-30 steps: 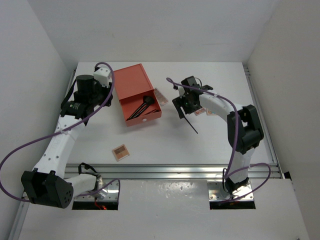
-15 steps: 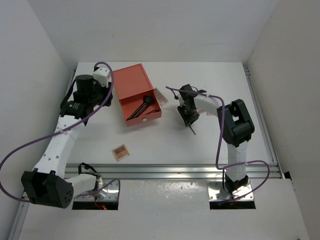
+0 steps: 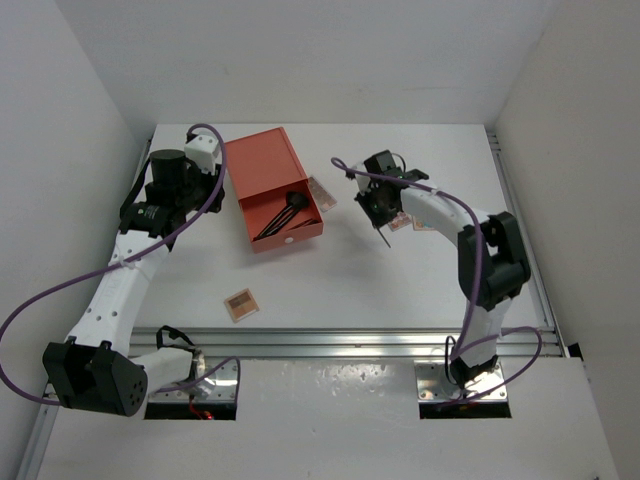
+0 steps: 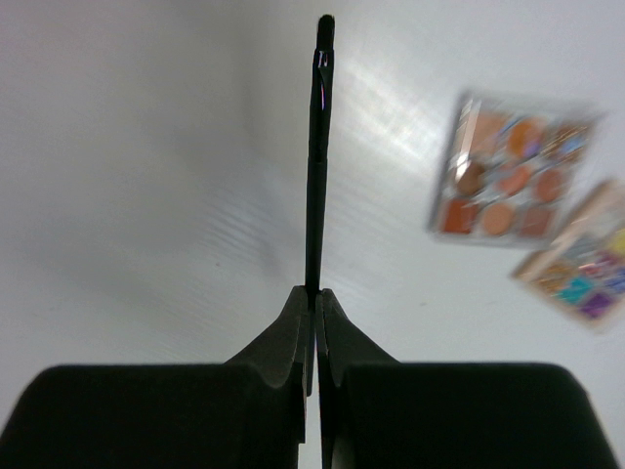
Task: Organize the makeup
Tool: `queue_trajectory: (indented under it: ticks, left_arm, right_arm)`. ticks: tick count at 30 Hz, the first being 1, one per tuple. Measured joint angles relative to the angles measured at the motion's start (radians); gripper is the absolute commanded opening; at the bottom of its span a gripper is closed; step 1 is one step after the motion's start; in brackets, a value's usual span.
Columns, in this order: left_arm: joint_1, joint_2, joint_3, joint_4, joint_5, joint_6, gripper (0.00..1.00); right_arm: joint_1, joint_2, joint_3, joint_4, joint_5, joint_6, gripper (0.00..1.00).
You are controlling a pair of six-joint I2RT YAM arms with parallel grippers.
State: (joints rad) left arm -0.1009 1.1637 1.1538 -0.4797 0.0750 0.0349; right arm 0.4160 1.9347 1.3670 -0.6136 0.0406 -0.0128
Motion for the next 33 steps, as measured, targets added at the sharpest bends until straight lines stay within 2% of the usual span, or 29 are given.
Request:
queue_trajectory:
  ticks: [4,9,15,22,25,26,28,33]
  left_arm:
    - [0.005,0.0,-0.007,0.002,0.009,-0.003,0.44]
    - [0.01,0.0,-0.011,0.004,0.01,-0.011,0.44]
    - [0.011,0.0,-0.011,0.015,0.01,-0.014,0.44]
    - [0.018,-0.001,-0.016,0.019,0.006,-0.015,0.44]
    - [0.018,-0.001,-0.022,0.019,0.006,-0.015,0.44]
    - [0.018,-0.001,-0.024,0.019,0.007,-0.014,0.44]
    - [0.018,-0.001,-0.026,0.019,0.007,-0.014,0.46]
    - [0.018,0.012,-0.02,0.018,0.024,0.0,0.55]
  right_arm:
    - [0.037,-0.148,0.059,0.094,-0.027,-0.139,0.0]
    - [0.177,-0.235,0.138,0.259,-0.13,-0.335,0.0]
    - [0.311,-0.065,0.245,0.336,-0.195,-0.502,0.0]
    - [0.319,0.106,0.27,0.34,-0.182,-0.579,0.0]
    - [0.319,0.114,0.27,0.336,-0.175,-0.586,0.13]
    - [0.32,0.114,0.272,0.337,-0.174,-0.589,0.26]
    - [0.322,0.114,0.277,0.341,-0.174,-0.593,0.39]
    - [0.33,0.114,0.295,0.34,-0.167,-0.584,0.52]
